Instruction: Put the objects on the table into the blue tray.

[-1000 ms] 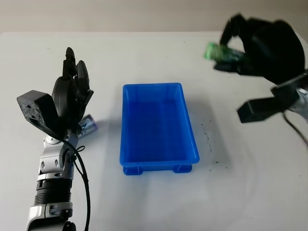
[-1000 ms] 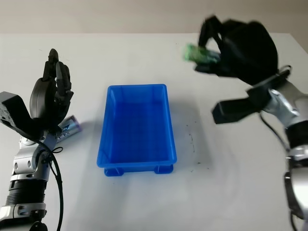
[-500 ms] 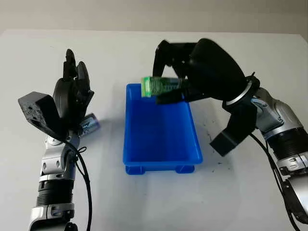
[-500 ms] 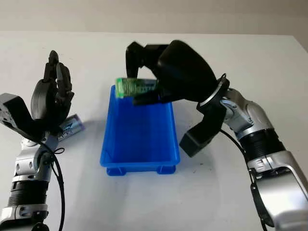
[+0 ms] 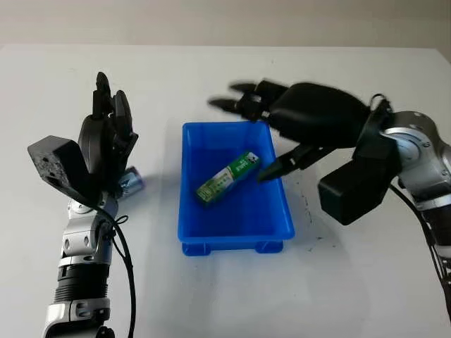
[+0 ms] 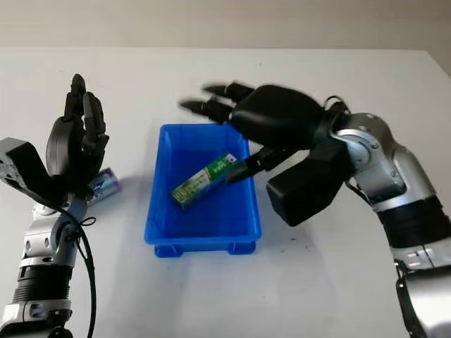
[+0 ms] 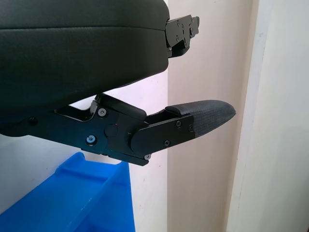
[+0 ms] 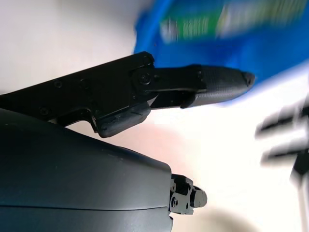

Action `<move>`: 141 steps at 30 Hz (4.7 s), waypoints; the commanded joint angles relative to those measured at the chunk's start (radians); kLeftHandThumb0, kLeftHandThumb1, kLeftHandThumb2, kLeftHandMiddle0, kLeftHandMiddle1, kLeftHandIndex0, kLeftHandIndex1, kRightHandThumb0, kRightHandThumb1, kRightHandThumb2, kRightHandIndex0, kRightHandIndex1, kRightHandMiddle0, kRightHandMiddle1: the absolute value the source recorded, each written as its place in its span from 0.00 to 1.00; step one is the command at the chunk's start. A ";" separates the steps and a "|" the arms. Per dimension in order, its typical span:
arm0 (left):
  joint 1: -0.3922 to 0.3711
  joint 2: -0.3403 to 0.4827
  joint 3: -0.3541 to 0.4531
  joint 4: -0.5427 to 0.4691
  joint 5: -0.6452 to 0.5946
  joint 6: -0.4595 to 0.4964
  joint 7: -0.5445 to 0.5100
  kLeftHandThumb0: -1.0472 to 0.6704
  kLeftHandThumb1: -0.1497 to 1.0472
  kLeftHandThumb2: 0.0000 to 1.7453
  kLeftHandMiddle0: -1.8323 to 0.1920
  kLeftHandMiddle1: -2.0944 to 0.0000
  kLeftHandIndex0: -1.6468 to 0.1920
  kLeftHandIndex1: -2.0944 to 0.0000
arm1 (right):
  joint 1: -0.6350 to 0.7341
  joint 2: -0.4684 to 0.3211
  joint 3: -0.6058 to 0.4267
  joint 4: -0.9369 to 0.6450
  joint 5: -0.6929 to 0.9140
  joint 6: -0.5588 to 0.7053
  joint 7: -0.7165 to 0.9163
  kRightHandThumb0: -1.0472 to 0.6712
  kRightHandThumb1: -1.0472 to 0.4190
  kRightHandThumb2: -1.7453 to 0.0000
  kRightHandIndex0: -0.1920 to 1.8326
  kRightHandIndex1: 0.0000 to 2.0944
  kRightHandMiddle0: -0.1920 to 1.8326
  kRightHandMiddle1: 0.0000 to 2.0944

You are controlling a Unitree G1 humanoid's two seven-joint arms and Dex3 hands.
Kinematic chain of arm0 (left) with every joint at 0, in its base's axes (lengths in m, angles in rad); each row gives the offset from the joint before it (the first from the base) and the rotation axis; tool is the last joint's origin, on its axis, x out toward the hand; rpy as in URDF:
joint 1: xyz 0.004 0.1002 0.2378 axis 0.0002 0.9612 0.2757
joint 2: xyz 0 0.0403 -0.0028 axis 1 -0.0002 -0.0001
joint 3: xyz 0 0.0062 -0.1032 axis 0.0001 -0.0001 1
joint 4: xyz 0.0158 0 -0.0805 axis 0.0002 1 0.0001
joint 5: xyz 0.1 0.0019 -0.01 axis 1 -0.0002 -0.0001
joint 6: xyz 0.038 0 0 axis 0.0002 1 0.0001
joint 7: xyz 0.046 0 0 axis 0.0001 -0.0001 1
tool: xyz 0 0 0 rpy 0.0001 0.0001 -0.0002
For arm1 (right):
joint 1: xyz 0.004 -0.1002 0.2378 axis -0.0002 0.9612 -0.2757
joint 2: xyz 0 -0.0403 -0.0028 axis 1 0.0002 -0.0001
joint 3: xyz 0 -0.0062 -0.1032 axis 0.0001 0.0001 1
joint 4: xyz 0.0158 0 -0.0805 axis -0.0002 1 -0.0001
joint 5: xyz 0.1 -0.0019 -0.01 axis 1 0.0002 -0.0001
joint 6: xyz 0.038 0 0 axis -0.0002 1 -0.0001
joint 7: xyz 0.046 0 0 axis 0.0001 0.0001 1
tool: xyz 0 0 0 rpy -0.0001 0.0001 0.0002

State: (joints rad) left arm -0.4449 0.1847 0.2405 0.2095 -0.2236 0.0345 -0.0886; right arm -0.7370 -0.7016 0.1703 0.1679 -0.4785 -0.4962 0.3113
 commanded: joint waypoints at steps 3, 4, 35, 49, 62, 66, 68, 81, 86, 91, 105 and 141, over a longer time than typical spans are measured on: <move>0.009 0.001 0.001 -0.014 0.005 0.003 0.009 0.22 1.00 0.38 1.00 1.00 1.00 1.00 | 0.048 0.096 -0.137 0.064 0.138 0.022 -0.153 0.12 0.00 0.69 0.00 0.00 0.00 0.00; 0.009 0.002 0.002 -0.014 0.004 0.001 0.007 0.22 1.00 0.37 1.00 1.00 1.00 1.00 | 0.060 0.119 -0.167 0.080 0.181 0.042 -0.172 0.12 0.00 0.70 0.00 0.00 0.00 0.00; 0.170 0.487 -0.130 -0.804 0.705 0.559 -0.225 0.13 1.00 0.10 0.89 0.97 0.89 0.96 | 0.333 0.370 -0.318 0.015 0.583 0.670 -0.108 0.19 0.00 0.59 0.00 0.00 0.00 0.00; 0.290 0.664 -0.248 -1.005 1.143 0.795 -0.642 0.14 0.93 0.03 0.87 0.97 0.86 0.96 | 0.321 0.381 -0.326 0.033 0.593 0.671 -0.099 0.19 0.00 0.60 0.00 0.00 0.00 0.00; 0.296 0.452 -0.416 -0.710 1.345 0.742 -0.566 0.17 0.93 0.03 0.87 0.97 0.88 0.98 | 0.312 0.367 -0.343 0.029 0.606 0.688 -0.091 0.19 0.00 0.60 0.00 0.00 0.00 0.00; 0.263 0.426 -0.463 -0.597 1.416 0.688 -0.542 0.17 0.93 0.03 0.83 0.95 0.86 0.96 | 0.315 0.369 -0.351 0.027 0.607 0.685 -0.095 0.19 0.00 0.61 0.00 0.00 0.00 0.00; 0.253 0.401 -0.464 -0.563 1.422 0.672 -0.524 0.18 0.91 0.03 0.94 0.42 0.80 0.93 | 0.317 0.368 -0.353 0.026 0.606 0.682 -0.096 0.19 0.00 0.61 0.00 0.00 0.00 0.00; 0.285 0.380 -0.456 -0.575 1.516 0.504 -0.367 0.30 1.00 0.20 0.38 0.00 0.68 0.01 | 0.324 0.357 -0.369 0.025 0.610 0.681 -0.076 0.18 0.00 0.63 0.00 0.00 0.00 0.00; 0.320 0.351 -0.397 -0.741 1.507 0.428 -0.265 0.34 1.00 0.16 0.46 0.00 0.73 0.00 | 0.317 0.362 -0.373 0.034 0.618 0.676 -0.072 0.19 0.00 0.63 0.00 0.00 0.00 0.00; 0.269 0.339 -0.343 -0.907 1.581 0.371 -0.359 0.32 1.00 0.17 0.57 0.00 0.79 0.00 | 0.307 0.364 -0.366 0.039 0.612 0.672 -0.071 0.20 0.00 0.63 0.00 0.00 0.00 0.00; 0.017 0.247 -0.249 -0.894 1.456 0.175 -0.143 0.36 0.96 0.03 0.45 0.00 0.62 0.13 | 0.300 0.369 -0.366 0.049 0.620 0.665 -0.060 0.21 0.00 0.61 0.00 0.00 0.00 0.00; -0.122 0.181 -0.529 -0.502 1.349 0.151 -0.336 0.12 1.00 0.20 0.97 0.99 1.00 0.98 | 0.344 0.376 -0.360 0.016 0.639 0.687 -0.071 0.21 0.00 0.62 0.00 0.00 0.00 0.00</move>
State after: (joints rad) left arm -0.5728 0.3626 -0.2915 -0.2896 1.1302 0.1871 -0.4327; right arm -0.3937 -0.3226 -0.1901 0.1890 0.1624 0.1932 0.2415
